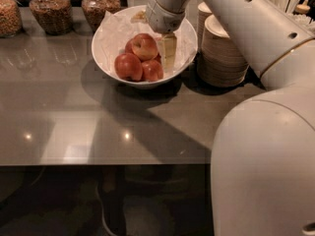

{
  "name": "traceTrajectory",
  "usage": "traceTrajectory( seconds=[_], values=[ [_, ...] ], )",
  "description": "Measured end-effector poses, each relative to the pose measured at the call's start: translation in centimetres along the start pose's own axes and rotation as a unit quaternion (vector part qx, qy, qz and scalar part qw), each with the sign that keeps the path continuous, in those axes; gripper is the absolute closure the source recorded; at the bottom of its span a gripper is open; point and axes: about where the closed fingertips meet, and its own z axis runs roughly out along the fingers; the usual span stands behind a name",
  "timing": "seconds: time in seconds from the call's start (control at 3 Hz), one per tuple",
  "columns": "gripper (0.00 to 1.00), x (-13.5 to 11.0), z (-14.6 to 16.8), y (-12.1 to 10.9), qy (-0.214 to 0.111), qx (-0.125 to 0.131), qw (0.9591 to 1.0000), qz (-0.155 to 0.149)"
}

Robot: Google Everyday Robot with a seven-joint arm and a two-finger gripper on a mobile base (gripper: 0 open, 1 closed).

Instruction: Pick apple from white bowl

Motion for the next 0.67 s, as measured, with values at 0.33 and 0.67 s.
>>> traceTrajectory(
  seconds=[0.33,0.67],
  values=[
    [0.06,0.01,1.06,0.16,0.022,-0.018,0.9992,-0.029],
    [0.22,-0.24,1.44,0.27,0.046,-0.03,0.9966,-0.062]
  ],
)
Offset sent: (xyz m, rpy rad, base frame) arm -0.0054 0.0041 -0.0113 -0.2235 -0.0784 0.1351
